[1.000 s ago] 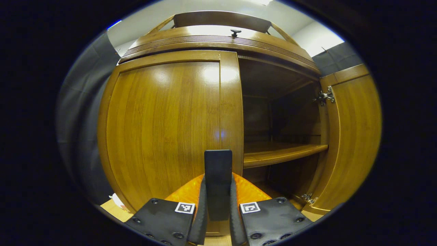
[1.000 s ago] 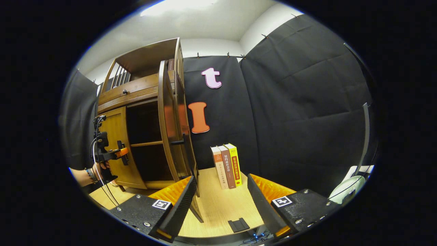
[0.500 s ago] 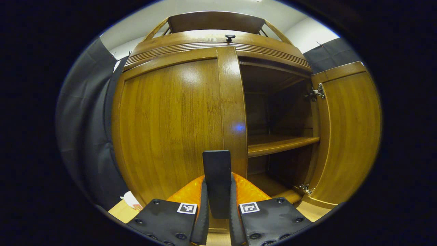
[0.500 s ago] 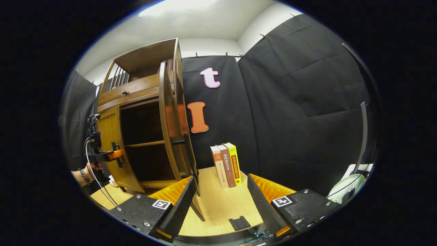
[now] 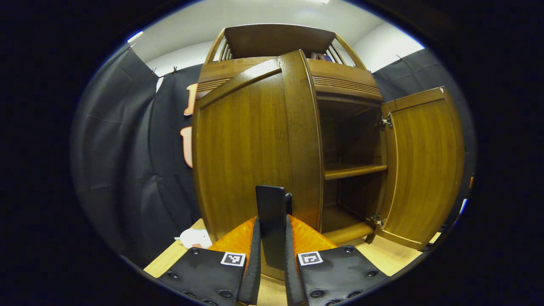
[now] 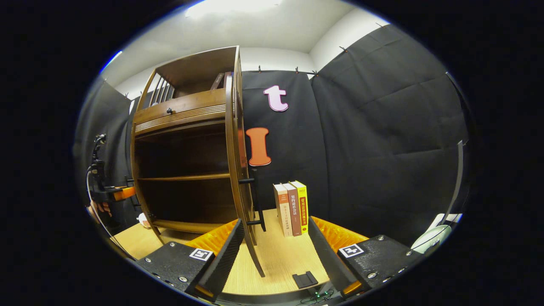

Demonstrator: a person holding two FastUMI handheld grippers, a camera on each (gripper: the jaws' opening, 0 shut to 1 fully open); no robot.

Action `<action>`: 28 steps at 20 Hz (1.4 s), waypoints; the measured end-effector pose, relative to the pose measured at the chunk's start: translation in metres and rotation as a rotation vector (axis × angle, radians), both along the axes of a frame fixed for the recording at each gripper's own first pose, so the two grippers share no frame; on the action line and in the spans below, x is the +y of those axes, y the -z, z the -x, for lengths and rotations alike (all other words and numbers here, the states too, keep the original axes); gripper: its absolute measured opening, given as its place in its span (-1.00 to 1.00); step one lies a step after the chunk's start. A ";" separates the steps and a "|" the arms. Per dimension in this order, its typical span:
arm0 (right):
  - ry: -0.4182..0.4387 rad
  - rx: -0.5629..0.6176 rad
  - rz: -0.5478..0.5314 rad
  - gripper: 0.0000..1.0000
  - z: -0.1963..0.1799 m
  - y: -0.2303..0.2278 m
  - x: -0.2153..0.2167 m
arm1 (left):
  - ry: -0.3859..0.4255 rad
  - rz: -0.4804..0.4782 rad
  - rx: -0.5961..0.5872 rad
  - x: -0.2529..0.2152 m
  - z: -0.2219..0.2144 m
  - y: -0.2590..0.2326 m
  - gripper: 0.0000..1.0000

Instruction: Open the right door of the double-door shoe cabinet with the right hand, and open the left door with the left hand.

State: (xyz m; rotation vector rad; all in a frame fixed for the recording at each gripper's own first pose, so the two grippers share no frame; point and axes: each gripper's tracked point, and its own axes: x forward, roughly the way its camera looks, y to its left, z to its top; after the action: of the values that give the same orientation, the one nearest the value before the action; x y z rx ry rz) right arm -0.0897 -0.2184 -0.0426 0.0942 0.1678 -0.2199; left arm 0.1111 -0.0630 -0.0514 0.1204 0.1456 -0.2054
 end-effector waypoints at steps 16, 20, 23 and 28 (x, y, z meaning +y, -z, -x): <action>-0.037 0.010 0.064 0.97 -0.025 -0.012 0.049 | -0.197 -0.010 -0.038 0.152 0.046 -0.007 -0.91; -0.037 0.007 0.060 0.97 -0.027 -0.015 0.060 | -0.083 0.013 -0.029 0.166 0.042 -0.004 -0.75; -0.027 0.018 0.074 0.97 -0.024 -0.012 0.061 | -0.010 0.061 -0.011 0.190 0.037 -0.006 -0.75; 0.000 0.027 0.072 0.97 -0.023 -0.017 0.062 | 0.080 0.046 0.000 0.218 0.030 -0.004 -0.75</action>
State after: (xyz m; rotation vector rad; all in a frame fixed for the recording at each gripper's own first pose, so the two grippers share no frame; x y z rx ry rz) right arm -0.0671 -0.1561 -0.0256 0.0196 0.1861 -0.2269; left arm 0.0813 0.1548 -0.0475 0.0803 0.1361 -0.2887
